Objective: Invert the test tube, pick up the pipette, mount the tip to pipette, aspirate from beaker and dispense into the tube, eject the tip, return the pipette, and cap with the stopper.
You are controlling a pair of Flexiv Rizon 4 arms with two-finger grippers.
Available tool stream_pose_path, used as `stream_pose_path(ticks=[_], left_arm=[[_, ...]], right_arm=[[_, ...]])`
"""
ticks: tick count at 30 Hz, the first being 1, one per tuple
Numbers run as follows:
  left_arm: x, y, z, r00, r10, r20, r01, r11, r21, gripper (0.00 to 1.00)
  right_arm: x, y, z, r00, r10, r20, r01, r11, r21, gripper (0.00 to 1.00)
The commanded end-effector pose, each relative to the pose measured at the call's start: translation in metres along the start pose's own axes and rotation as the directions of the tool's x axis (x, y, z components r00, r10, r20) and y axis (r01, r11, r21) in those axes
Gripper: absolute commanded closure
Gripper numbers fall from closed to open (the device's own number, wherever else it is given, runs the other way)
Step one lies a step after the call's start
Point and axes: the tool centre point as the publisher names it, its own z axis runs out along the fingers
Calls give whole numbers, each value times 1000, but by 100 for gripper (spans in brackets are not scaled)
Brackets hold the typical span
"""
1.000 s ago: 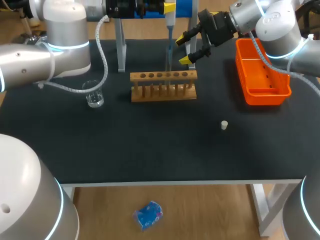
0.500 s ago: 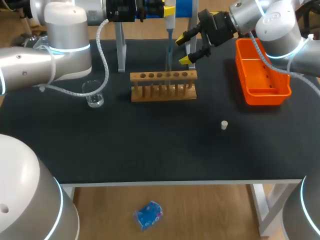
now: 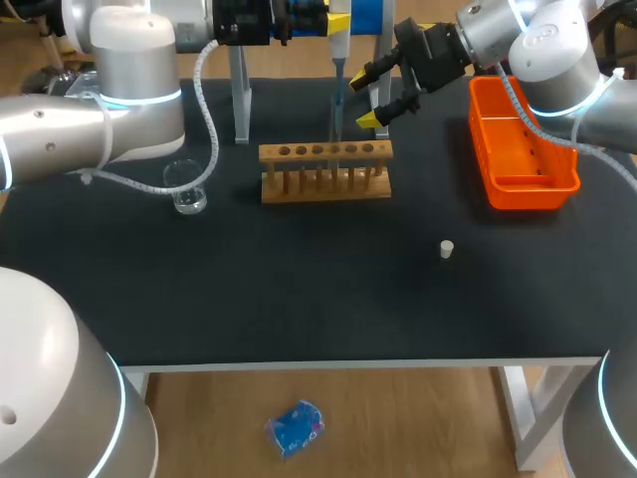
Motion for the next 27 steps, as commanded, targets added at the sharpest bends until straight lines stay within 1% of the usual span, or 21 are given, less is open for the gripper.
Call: stream_pose_path(ticks=[1,13,27], left_arm=[[3,1,0,1000,0,8,0,1000,3,100],[8,0,4,1000,6,11,-6,1000,-12,100],[8,0,4,1000,6,11,-6,1000,-12,100]], right_arm=[[0,0,0,1000,0,0,0,1000,0,0],[0,0,0,1000,0,0,0,1000,0,0],[0,0,-3,1000,-1,3,1,1000,-4,0]])
